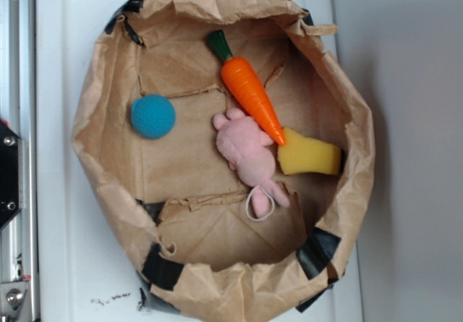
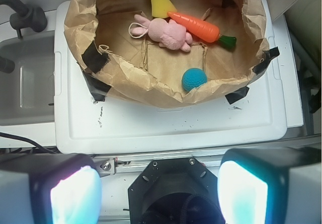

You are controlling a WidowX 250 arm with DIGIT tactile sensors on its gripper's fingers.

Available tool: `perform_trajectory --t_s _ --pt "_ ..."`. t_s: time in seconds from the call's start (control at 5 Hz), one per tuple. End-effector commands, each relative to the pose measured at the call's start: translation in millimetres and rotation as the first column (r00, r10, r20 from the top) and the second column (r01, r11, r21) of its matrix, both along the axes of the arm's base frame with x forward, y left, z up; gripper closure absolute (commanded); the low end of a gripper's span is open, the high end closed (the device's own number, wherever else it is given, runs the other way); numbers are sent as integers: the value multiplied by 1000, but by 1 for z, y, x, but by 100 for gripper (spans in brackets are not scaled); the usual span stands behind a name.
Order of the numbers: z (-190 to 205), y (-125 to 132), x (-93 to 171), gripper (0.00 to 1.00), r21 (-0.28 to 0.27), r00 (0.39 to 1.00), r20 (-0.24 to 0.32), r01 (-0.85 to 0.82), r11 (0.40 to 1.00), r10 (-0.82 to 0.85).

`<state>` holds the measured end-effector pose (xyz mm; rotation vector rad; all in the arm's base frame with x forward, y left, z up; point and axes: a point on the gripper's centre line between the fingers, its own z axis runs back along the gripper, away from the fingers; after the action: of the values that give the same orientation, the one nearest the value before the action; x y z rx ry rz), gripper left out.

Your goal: Grab the blue ball.

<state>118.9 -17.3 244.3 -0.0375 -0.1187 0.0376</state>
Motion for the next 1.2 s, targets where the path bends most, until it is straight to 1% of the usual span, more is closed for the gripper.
perform_trajectory --t_s 0.0,0.2,0.4,1.0 --pt "0 0 0 0 0 1000 0 0 1000 0" --pt "-2 1 41 0 -17 996 23 89 996 -89" --pt "-12 11 78 0 5 995 47 85 996 -86" --pt "-12 11 78 0 5 995 47 85 996 -86"
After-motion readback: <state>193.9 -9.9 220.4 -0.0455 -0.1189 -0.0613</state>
